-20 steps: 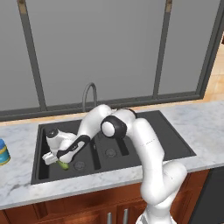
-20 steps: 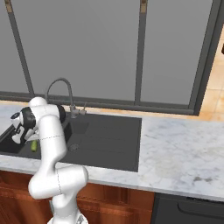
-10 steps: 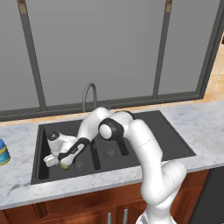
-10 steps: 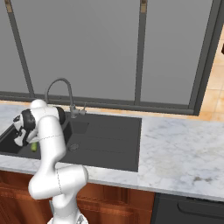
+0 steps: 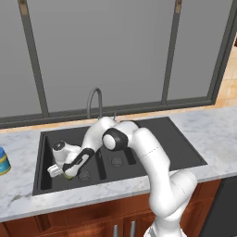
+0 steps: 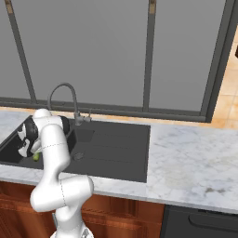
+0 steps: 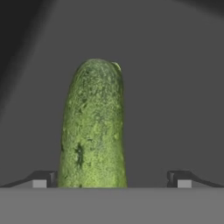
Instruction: Turn on the sink faucet. Then move the cucumber from the counter to the sink. Turn off the sink. Move the vegetable from the sink to the pot next to the stove. Finally move the pot to the rear left burner.
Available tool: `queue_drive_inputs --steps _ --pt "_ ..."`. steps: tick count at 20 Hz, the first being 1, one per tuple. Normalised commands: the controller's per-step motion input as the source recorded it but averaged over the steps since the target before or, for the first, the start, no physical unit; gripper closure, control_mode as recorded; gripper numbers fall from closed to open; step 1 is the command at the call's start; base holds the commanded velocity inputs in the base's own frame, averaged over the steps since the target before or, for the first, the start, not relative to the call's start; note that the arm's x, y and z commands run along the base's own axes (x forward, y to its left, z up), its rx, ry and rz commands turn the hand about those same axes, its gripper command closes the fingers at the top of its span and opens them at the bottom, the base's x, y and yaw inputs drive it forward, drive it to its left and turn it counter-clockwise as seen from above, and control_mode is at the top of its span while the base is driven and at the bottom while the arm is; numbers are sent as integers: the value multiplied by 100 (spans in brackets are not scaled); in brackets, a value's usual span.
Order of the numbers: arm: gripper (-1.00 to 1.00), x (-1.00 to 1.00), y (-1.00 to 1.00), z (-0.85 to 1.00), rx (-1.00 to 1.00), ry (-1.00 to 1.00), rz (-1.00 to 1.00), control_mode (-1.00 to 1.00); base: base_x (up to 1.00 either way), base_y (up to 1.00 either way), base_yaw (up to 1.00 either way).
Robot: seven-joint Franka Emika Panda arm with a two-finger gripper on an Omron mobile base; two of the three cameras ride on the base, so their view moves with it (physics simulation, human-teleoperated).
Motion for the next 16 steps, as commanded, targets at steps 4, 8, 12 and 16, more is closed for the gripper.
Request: queue_drive_inputs --steps 4,8,12,16 --pt "100 10 11 -28 0 0 0 -100 0 0 0" --pt "100 3 2 -20 0 2 0 -100 0 0 0" --pt "100 13 0 -5 1 0 0 -100 0 0 0" --pt "100 -1 -3 41 5 -6 0 -100 0 0 0"
